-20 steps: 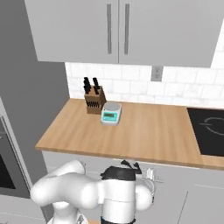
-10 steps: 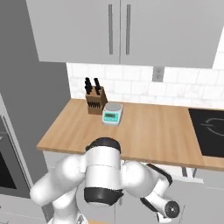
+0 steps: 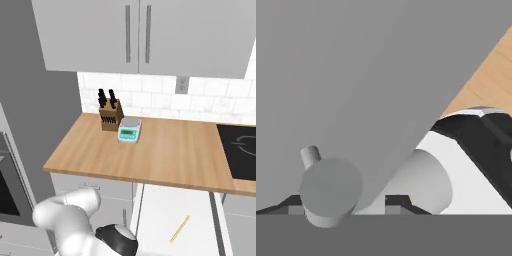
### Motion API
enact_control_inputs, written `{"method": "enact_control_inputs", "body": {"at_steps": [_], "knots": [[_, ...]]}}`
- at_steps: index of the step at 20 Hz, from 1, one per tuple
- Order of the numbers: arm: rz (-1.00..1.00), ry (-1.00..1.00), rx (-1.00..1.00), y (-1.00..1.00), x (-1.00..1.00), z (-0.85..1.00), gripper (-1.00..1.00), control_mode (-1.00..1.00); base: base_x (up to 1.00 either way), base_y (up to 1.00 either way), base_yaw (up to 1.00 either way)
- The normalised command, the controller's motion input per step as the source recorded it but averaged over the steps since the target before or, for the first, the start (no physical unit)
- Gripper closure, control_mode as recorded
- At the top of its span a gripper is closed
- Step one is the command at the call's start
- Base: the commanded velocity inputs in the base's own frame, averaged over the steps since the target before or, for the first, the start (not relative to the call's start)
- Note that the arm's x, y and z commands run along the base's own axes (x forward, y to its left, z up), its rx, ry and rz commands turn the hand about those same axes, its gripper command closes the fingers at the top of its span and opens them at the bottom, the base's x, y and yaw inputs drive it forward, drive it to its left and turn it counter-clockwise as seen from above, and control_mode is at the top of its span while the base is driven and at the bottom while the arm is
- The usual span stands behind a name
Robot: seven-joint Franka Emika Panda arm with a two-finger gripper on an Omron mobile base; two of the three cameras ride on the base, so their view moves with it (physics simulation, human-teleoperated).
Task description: Take a straw from the drawer in front and place it inside the glass cup on the dining counter.
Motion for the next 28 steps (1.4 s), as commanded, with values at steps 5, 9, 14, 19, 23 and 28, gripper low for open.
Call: {"method": "enact_control_inputs", "body": {"at_steps": [5, 9, 14, 19, 23, 28], "knots": [[0.00, 0.33, -0.05, 0.20, -0.21, 0.82, 1.00, -1.00, 0.00, 0.00, 0.00], [0.00, 0.59, -0.14, 0.45, 0.68, 1.00, 1.00, -1.00, 0.00, 0.00, 0.00], [0.00, 0.78, -0.17, 0.35, 0.52, 1.00, 1.00, -1.00, 0.00, 0.00, 0.00], [0.03, 0.64, -0.12, 0.03, -0.39, 1.00, -1.00, -1.00, 0.00, 0.00, 0.00], [0.05, 0.50, -0.10, -0.03, -0.94, 1.00, -1.00, -1.00, 0.00, 0.00, 0.00], [0.05, 0.27, -0.08, 0.00, -0.47, 1.00, -1.00, -1.00, 0.00, 0.00, 0.00]]}}
